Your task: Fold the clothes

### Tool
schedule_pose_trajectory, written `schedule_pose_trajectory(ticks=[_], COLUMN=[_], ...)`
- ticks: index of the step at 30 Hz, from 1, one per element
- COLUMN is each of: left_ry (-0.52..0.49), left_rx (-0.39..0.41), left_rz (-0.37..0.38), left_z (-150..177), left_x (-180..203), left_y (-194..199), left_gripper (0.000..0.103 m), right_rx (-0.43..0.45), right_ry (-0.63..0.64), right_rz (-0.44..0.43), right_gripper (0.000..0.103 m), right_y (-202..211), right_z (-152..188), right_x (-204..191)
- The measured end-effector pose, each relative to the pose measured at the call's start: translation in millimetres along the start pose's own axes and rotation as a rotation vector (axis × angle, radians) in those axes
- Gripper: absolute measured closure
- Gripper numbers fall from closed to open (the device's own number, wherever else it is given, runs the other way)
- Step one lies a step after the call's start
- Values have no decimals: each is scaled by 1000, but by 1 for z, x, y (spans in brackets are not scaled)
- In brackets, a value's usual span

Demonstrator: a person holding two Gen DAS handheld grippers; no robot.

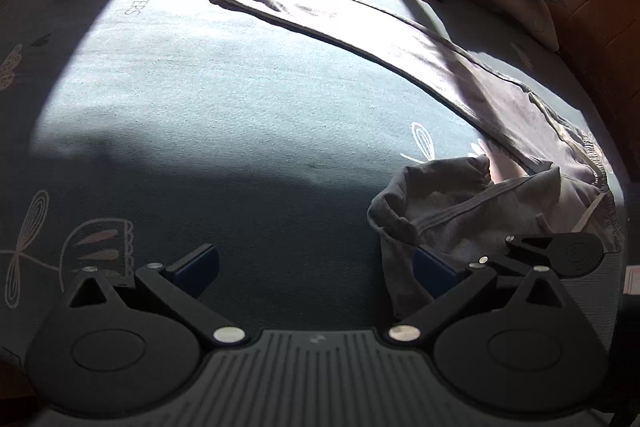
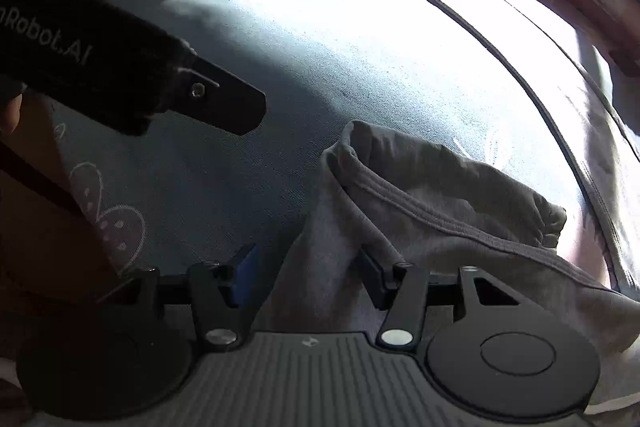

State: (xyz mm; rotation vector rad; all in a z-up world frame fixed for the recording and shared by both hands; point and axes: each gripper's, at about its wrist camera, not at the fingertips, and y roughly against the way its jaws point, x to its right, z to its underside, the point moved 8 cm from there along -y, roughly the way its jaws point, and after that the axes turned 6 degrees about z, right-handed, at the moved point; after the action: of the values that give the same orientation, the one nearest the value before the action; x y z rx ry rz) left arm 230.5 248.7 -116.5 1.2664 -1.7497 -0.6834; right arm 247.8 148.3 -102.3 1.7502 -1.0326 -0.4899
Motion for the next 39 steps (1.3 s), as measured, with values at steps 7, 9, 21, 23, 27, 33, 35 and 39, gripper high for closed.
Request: schedule_pose_trajectory(ticks=[7,9,21,23,27,33,35,39], left_ry=[76,67,-54,-90,-144,-175,-181,-195], left_rx=[-51,-59,-49,-54,-102,-194,-204,-224], left_rz=[-4,1,81,104,150,224,239,269], left_z=[23,22,0,-2,-2,0,-1,-3], left_x=[-1,5,78,97,133,172,182,202], left_y=[-7,-8,-37,-45,-62,-84,-88,-99], left_gripper=[1,1,1,1,1,1,1,1], right_rx=[-29,-29,-60,-77,-118,-162,-181,-218], right_ry=[34,28,-39,-65,-130,-195,-210,-230], right_rz=[0,-11,120,158,226,315,339,395], right_gripper=[92,96,97,97,97,97,97,97], right_y=[-2,2,39,43,47,49,48,47], right_z=[5,6,53,67,97,136,149,172], right_x=[20,26,131,154,195,238,250,271])
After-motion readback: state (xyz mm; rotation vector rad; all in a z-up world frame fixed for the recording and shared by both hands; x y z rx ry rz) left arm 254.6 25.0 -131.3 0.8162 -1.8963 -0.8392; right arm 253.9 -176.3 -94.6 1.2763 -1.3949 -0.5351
